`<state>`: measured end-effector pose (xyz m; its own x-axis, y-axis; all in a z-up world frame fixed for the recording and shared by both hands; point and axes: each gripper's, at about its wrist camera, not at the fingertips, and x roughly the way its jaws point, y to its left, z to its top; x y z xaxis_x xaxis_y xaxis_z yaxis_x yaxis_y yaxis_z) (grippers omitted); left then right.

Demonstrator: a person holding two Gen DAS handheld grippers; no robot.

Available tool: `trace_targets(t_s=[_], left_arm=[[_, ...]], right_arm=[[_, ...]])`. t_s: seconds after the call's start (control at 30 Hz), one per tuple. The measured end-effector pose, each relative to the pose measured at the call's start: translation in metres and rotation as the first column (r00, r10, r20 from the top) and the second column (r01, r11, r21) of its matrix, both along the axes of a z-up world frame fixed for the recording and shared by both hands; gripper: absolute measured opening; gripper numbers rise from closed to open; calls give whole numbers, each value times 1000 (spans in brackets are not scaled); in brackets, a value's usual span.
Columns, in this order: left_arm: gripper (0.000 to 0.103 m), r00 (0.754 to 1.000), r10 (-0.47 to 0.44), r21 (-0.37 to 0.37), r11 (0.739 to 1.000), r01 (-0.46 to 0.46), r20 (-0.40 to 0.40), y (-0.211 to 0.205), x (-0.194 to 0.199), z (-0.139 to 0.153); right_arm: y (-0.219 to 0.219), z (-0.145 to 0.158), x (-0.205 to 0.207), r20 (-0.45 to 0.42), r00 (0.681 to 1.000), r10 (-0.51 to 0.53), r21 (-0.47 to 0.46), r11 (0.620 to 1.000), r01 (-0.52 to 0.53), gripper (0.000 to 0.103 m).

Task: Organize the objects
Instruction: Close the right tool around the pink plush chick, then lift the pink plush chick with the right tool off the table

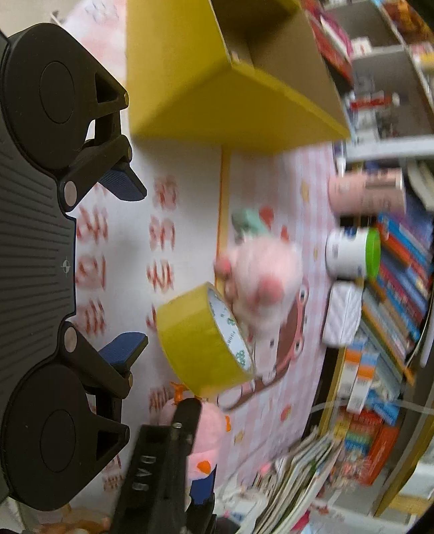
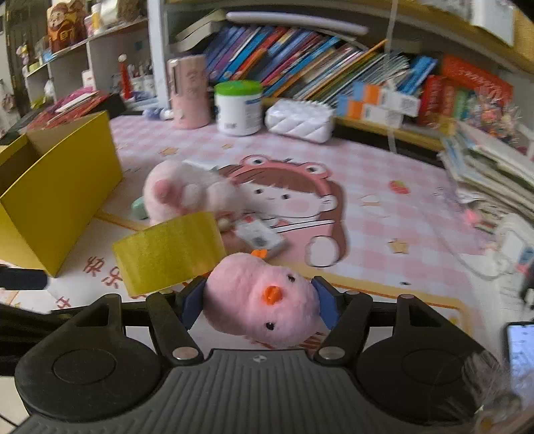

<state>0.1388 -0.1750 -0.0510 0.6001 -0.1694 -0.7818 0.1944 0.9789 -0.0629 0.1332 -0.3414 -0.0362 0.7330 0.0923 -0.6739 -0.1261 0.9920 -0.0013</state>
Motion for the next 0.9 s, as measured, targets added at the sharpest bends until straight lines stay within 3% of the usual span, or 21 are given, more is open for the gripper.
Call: trace_targets(t_s=[0.17, 0.33, 0.5, 0.7, 0.9], left_arm=[[93, 995, -99, 1, 995, 99, 4, -32, 9, -3], [93, 991, -132, -16, 991, 132, -4, -41, 11, -3], [93, 993, -115, 12, 993, 115, -19, -30, 9, -3], [93, 999, -31, 21, 999, 32, -25, -3, 3, 0], [93, 1000, 21, 21, 1000, -21, -12, 15, -10, 4]], right_arm=[[-10, -10, -7, -64, 997, -35, -189, 982, 22, 65], [-31, -14, -11, -82, 992, -92, -174, 982, 77, 65], [-38, -6, -13, -32, 993, -112, -58, 992, 110, 65], [-4, 12, -14, 72, 997, 38, -52, 998, -34, 65], [31, 25, -26, 149, 973, 178, -84, 982, -167, 64]])
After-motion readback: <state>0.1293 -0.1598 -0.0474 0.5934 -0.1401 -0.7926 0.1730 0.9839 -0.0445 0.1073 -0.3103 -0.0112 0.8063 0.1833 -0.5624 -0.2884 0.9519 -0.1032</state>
